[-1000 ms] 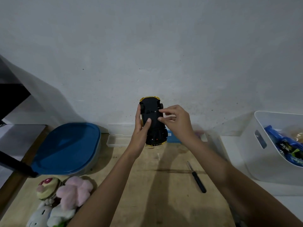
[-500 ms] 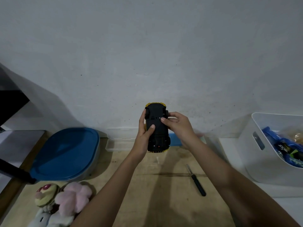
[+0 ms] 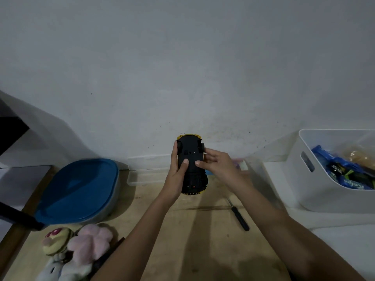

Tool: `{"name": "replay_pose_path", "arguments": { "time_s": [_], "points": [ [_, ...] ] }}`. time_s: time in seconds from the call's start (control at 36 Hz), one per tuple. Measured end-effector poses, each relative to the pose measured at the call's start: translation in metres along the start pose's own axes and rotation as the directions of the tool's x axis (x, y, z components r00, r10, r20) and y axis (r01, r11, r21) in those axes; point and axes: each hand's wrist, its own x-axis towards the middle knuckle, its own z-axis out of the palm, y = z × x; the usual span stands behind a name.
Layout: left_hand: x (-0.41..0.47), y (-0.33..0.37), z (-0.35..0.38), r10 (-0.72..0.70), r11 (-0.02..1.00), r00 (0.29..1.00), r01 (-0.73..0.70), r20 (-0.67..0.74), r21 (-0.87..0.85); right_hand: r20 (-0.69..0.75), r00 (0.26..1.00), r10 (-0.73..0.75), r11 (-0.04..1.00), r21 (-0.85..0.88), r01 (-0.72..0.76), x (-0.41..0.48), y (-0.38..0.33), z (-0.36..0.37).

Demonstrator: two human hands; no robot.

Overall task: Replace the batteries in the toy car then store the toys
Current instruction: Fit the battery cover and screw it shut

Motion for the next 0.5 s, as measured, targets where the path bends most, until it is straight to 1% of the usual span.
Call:
{"name": "replay_pose_path", "arguments": {
  "time_s": [0.08, 0.14, 0.17, 0.22, 0.28, 0.33, 0.39, 0.44, 0.5],
  "points": [
    [-0.011, -0.015, 0.002, -0.035, 0.999, 0.999, 0.035, 0.001, -0.011, 0.024, 0.999, 0.025, 0.998, 0.054, -0.026, -0.011, 0.022, -0.001],
    [-0.018, -0.025, 0.004, -0.055, 0.998, 0.998, 0.055, -0.009, -0.004, -0.015, 0.995, 0.094, 0.995, 0.046, -0.093, -0.019, 0.041, -0.005],
    [-0.022, -0.03, 0.006, -0.069, 0.998, 0.997, 0.069, -0.018, -0.008, -0.069, 0.99, 0.121, 0.993, -0.008, -0.121, -0.024, 0.053, -0.01],
    [-0.029, -0.039, 0.009, -0.103, 0.994, 0.994, 0.102, -0.036, -0.027, -0.209, 0.972, 0.112, 0.968, -0.196, -0.154, -0.034, 0.08, -0.022],
    [-0.034, -0.047, 0.01, -0.129, 0.991, 0.991, 0.127, -0.044, -0.045, -0.301, 0.948, 0.103, 0.932, -0.303, -0.197, -0.047, 0.106, -0.034],
    [-0.04, -0.055, 0.011, -0.143, 0.989, 0.988, 0.141, -0.055, -0.044, -0.334, 0.936, 0.11, 0.862, -0.437, -0.258, -0.057, 0.133, -0.045],
    [-0.045, -0.063, 0.011, -0.156, 0.987, 0.985, 0.154, -0.068, -0.037, -0.344, 0.927, 0.148, 0.738, -0.586, -0.335, -0.065, 0.159, -0.054],
    [-0.051, -0.071, 0.013, -0.164, 0.986, 0.984, 0.162, -0.074, -0.026, -0.349, 0.92, 0.179, 0.634, -0.674, -0.379, -0.074, 0.178, -0.057],
    [-0.056, -0.076, 0.017, -0.166, 0.986, 0.983, 0.166, -0.082, -0.017, -0.366, 0.916, 0.167, 0.578, -0.716, -0.391, -0.079, 0.189, -0.058]
  ]
}}
